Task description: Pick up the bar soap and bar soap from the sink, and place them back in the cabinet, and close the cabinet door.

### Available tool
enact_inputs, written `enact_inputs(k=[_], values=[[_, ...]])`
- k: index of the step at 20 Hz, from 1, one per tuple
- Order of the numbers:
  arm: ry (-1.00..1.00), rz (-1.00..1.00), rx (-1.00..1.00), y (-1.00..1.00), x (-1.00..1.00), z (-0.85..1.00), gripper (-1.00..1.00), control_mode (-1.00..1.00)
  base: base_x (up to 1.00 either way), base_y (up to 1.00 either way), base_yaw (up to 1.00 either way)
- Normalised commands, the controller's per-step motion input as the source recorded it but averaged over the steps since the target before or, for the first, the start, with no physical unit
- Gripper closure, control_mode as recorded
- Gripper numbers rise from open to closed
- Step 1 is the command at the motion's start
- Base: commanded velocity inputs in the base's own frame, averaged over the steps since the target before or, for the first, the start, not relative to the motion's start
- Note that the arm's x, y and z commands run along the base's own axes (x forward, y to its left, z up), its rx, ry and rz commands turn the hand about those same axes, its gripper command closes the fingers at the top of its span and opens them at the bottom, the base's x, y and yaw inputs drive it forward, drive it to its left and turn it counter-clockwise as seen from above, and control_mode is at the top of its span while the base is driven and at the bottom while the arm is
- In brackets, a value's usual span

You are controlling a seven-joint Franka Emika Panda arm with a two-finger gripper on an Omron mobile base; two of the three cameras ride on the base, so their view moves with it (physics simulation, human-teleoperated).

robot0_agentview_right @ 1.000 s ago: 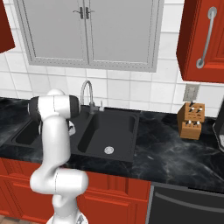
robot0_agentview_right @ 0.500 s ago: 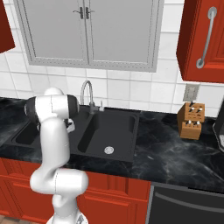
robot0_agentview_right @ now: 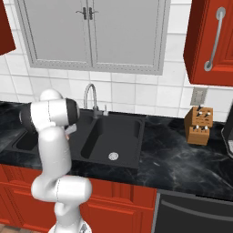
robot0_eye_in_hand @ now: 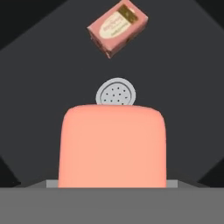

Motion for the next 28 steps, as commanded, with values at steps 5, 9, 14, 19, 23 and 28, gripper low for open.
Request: enact_inputs(k=[5, 9, 14, 19, 23, 28], values=[[0.0, -0.02, 0.0, -0.05, -0.06, 0.45, 1.0, -1.0, 0.0, 0.0, 0.0], [0.0, -0.02, 0.0, -0.07, -0.11, 0.44, 1.0, -1.0, 0.0, 0.0, 0.0], [0.0, -0.04, 0.0, -0.05, -0.11, 0.39, 1.0, -1.0, 0.0, 0.0, 0.0], [-0.03, -0.07, 0.0, -0.07, -0.19, 0.24, 1.0, -1.0, 0.0, 0.0, 0.0], [-0.06, -0.1, 0.0, -0.09, -0.27, 0.28, 1.0, -1.0, 0.0, 0.0, 0.0], [-0.04, -0.13, 0.0, -0.11, -0.31, 0.36, 1.0, -1.0, 0.0, 0.0, 0.0]])
